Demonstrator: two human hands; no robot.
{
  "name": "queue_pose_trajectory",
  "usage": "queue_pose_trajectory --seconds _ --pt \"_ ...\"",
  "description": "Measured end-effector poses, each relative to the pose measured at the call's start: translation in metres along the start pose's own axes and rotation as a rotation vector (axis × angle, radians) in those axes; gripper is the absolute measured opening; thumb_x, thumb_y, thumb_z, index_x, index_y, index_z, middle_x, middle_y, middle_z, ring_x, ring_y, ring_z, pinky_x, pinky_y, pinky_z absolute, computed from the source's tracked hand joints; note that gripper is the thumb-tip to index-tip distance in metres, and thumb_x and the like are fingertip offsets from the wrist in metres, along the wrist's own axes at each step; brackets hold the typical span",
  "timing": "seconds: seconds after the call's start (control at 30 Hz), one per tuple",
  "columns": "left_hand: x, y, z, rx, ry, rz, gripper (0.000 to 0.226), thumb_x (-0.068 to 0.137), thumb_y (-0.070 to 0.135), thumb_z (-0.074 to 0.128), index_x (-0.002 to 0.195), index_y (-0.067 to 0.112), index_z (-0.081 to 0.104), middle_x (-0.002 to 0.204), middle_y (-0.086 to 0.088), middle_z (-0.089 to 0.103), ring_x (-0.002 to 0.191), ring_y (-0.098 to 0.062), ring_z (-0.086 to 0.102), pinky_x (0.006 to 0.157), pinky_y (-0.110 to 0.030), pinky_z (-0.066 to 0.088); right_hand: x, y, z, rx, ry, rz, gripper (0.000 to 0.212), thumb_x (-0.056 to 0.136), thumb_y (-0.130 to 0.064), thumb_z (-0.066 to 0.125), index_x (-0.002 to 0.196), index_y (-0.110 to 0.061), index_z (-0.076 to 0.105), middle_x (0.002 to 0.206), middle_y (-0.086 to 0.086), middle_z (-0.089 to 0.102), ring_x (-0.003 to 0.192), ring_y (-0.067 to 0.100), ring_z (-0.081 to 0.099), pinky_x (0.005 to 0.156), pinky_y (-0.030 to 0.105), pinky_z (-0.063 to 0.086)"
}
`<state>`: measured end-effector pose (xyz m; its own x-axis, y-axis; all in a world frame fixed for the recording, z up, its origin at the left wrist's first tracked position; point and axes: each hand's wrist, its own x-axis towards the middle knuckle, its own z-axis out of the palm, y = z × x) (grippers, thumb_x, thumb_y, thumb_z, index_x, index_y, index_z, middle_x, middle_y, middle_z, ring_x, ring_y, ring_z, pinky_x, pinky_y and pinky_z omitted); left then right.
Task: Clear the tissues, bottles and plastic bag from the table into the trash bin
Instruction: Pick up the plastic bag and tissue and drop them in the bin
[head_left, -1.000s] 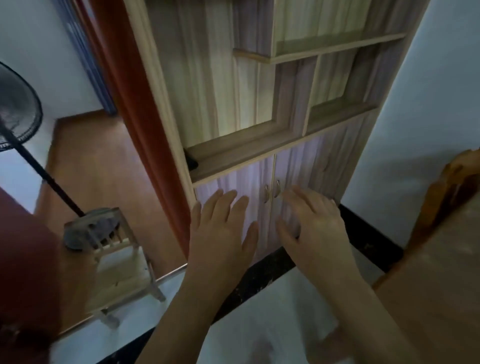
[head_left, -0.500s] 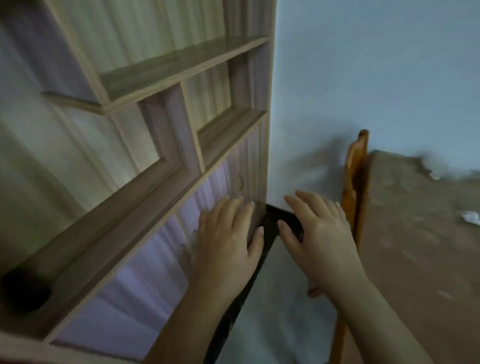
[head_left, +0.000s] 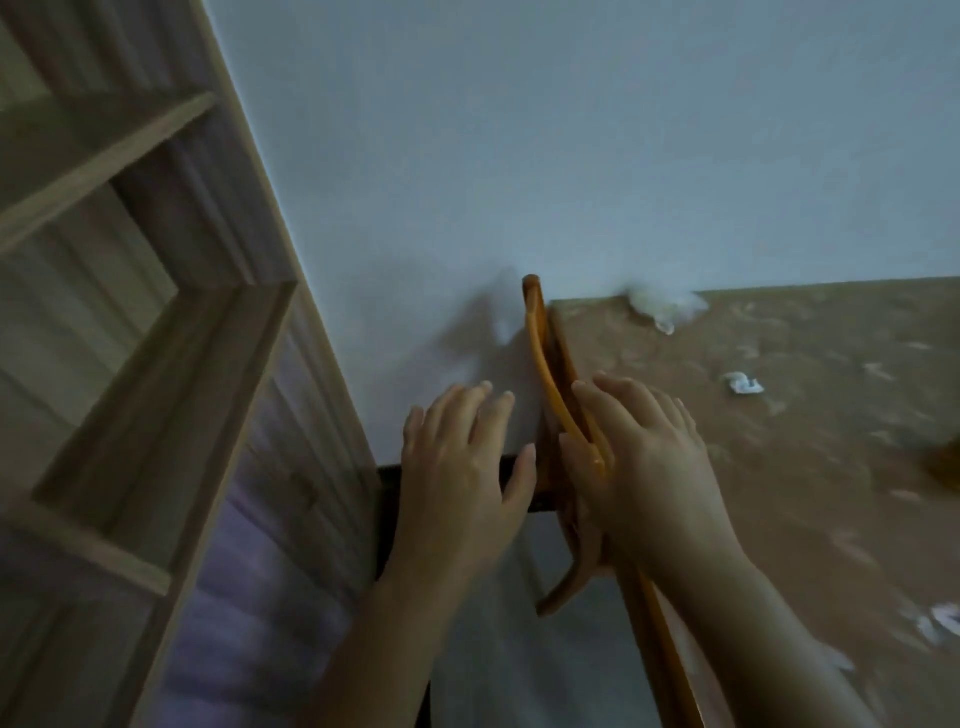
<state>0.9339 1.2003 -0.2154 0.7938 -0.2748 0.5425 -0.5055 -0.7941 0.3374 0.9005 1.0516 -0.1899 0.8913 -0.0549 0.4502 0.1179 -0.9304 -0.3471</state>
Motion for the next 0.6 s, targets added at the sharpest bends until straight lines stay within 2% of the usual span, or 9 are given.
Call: queue_pose_trajectory --seconds 0.2,0.43,0.6 --pt "0.041 -0.019 0.04 -0.125 -0.112 0.078 0.047 0.086 0.039 0.042 0.12 0.009 0.056 0.123 -0.012 0.059 0.119 -0.03 0.051 0.094 -0.056 0.042 0.029 0.021 0.016 -0.072 0.041 0.152 0.041 0.081 -0.028 0.063 0.118 -0.01 0.058 0.119 0.013 0.06 0.11 0.034 0.053 0.09 0.059 0.043" --pt "0.108 -0.022 0.09 -0.169 -0.154 0.172 0.047 0.086 0.039 0.042 0.12 0.01 0.057 0.125 -0.012 0.059 0.122 -0.03 0.049 0.093 -0.059 0.042 0.081 0.065 0.032 -0.119 0.126 0.22 0.041 0.078 -0.024 0.066 0.116 -0.008 0.06 0.117 0.014 0.061 0.109 0.034 0.054 0.089 0.058 0.044" --pt "0.169 -0.005 0.129 -0.146 -0.147 0.252 0.047 0.085 0.038 0.041 0.119 0.009 0.058 0.123 -0.011 0.06 0.12 -0.03 0.051 0.102 -0.05 0.029 0.12 0.114 0.036 -0.142 0.186 0.281 0.043 0.075 -0.019 0.071 0.115 -0.007 0.06 0.116 0.014 0.062 0.107 0.034 0.055 0.09 0.053 0.043"
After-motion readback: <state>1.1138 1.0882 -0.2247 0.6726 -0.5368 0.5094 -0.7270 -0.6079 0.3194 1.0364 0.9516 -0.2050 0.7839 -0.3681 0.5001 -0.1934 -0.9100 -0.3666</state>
